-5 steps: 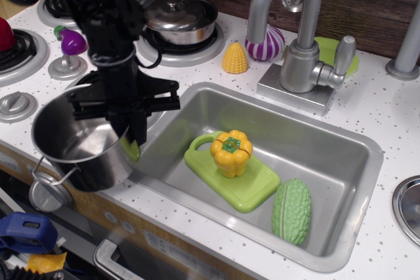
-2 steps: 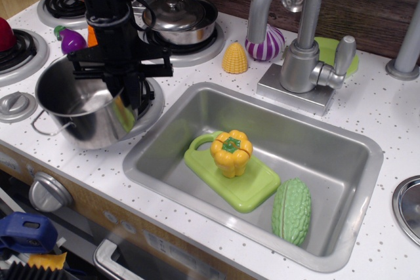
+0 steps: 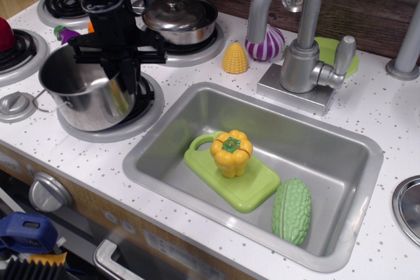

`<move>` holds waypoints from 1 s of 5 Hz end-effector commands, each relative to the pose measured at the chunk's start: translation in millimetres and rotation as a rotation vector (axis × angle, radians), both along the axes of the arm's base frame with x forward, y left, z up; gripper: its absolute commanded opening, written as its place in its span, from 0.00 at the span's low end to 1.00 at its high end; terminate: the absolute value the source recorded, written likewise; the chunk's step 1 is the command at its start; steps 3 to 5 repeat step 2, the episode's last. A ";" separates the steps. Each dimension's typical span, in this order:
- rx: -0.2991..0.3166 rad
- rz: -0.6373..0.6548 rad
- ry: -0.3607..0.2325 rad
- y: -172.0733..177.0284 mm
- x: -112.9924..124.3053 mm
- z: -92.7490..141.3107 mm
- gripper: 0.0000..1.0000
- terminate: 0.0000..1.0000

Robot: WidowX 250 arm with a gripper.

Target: Put pot on stove which is near stove

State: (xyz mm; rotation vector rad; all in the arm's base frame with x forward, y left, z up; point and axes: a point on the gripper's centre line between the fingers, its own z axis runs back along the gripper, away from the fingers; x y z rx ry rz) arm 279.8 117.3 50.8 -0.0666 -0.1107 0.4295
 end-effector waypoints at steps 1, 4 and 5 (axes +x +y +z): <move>-0.001 -0.058 -0.025 10.4 13.8 8.2 0.00 0.00; -0.015 -0.067 -0.043 10.5 14.2 6.9 0.00 1.00; -0.015 -0.067 -0.043 10.5 14.2 6.9 0.00 1.00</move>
